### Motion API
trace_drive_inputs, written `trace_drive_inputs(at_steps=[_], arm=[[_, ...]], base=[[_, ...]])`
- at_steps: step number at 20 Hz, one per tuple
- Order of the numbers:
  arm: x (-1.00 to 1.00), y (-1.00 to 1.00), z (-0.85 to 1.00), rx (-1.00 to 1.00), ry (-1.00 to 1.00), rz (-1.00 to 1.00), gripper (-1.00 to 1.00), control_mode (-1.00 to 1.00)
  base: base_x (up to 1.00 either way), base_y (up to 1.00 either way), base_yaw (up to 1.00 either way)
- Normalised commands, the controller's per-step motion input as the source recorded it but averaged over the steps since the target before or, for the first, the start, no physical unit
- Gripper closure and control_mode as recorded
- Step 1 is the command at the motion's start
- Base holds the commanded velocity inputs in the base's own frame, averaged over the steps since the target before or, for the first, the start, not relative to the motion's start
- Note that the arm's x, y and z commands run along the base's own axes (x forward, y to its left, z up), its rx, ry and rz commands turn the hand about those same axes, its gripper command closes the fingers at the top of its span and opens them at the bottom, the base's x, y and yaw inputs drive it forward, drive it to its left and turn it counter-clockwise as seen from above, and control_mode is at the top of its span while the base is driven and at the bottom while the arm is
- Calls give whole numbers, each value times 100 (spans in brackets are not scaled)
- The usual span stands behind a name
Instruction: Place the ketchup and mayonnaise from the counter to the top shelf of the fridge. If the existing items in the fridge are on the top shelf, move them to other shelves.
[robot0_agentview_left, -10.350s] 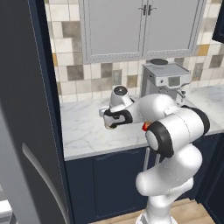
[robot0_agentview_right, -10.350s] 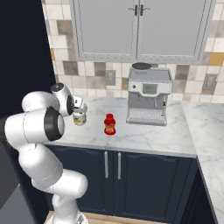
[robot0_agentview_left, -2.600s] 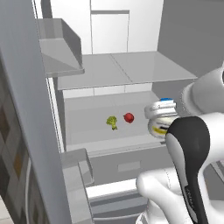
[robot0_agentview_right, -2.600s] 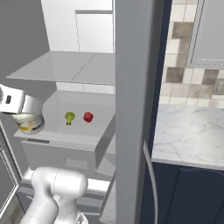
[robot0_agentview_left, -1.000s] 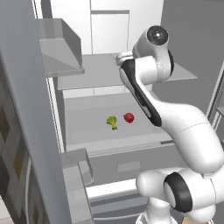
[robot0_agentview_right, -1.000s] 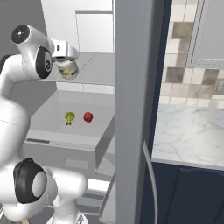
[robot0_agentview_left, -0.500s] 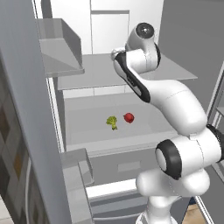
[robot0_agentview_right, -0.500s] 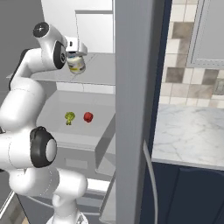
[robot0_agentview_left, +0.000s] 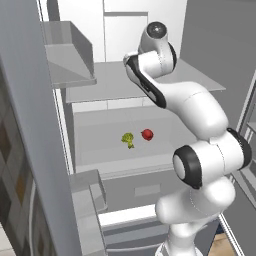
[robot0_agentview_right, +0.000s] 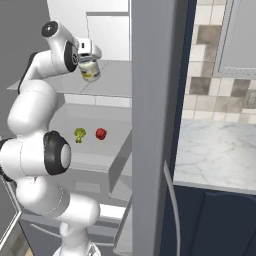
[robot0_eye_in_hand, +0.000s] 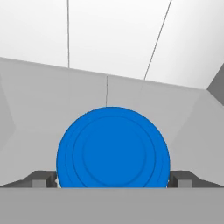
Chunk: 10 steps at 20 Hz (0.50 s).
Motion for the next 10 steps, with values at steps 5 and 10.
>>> trace_drive_inputs(at_steps=[5,10], arm=[[6,0,0,0,0,0,-100,-100],[0,-1,0,0,-3,0,-100,-100]], base=[[0,0,0],[0,0,0]])
